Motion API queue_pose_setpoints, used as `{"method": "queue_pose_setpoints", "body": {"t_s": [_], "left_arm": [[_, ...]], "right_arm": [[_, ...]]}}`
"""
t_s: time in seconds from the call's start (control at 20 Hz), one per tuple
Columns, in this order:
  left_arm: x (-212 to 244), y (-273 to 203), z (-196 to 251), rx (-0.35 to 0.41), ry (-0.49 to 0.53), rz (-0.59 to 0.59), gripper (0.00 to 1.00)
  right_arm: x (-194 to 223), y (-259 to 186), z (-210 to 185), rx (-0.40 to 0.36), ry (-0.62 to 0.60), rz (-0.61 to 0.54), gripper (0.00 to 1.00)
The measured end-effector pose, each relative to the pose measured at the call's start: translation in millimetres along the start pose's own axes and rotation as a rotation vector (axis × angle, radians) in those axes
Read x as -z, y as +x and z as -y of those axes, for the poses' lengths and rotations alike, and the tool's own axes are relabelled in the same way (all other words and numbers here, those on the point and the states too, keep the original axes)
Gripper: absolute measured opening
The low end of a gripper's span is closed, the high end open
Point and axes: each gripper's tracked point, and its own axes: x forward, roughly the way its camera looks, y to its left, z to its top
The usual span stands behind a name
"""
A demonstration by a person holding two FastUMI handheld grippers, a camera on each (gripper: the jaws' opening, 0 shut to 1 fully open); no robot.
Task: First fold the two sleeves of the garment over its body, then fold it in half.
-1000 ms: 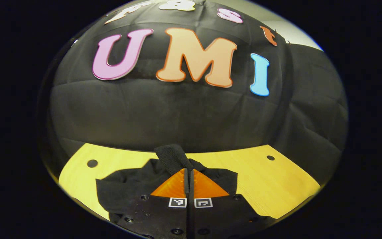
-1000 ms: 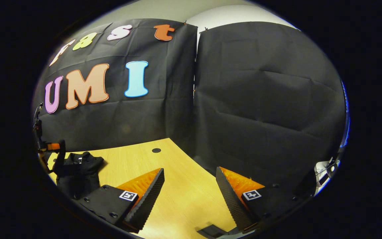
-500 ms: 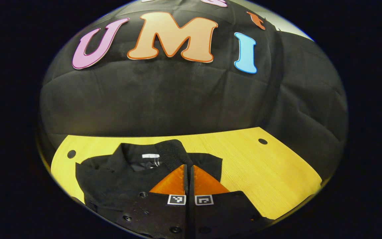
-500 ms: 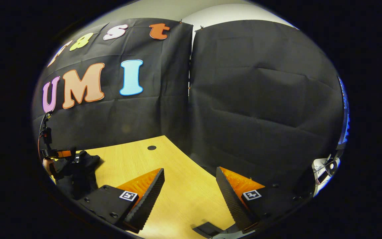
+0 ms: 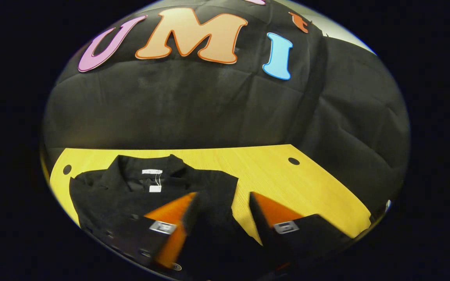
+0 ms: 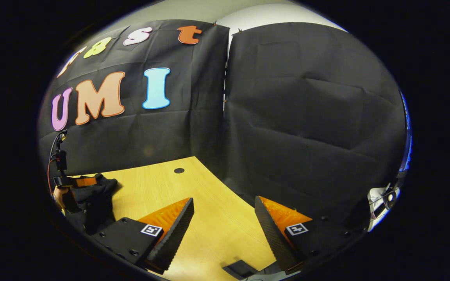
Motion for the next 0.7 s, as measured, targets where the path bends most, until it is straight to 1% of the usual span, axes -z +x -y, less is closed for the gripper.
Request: {"method": "queue_pose_setpoints", "body": {"t_s": [0.05, 0.15, 0.25, 0.35, 0.4, 0.55, 0.6, 0.7], "left_arm": [[-3, 1, -2, -0.01, 0.009, 0.017, 0.99], [-7, -15, -4, -0.022, 0.002, 0.039, 0.95], [-14, -32, -8, -0.033, -0.02, 0.057, 0.95], [-24, -59, -21, -0.067, -0.03, 0.095, 0.95], [-30, -76, -26, -0.083, -0.032, 0.119, 0.95], [-45, -132, -58, -0.169, -0.019, 0.2, 0.95], [-47, -150, -71, -0.203, -0.008, 0.233, 0.95], [-40, -187, -95, -0.274, 0.007, 0.251, 0.92]], "right_arm": [[0, 0, -1, -0.005, 0.001, 0.0, 0.99], [0, 1, -4, -0.019, 0.001, 0.0, 0.99], [2, 1, -12, -0.043, 0.003, -0.004, 0.99], [1, 1, -21, -0.068, -0.005, -0.004, 1.0], [3, 1, -27, -0.085, -0.011, -0.004, 0.99], [7, -2, -55, -0.152, -0.041, -0.009, 0.99], [8, -4, -66, -0.182, -0.056, -0.01, 1.0], [13, -10, -93, -0.249, -0.083, -0.02, 0.99]]}}
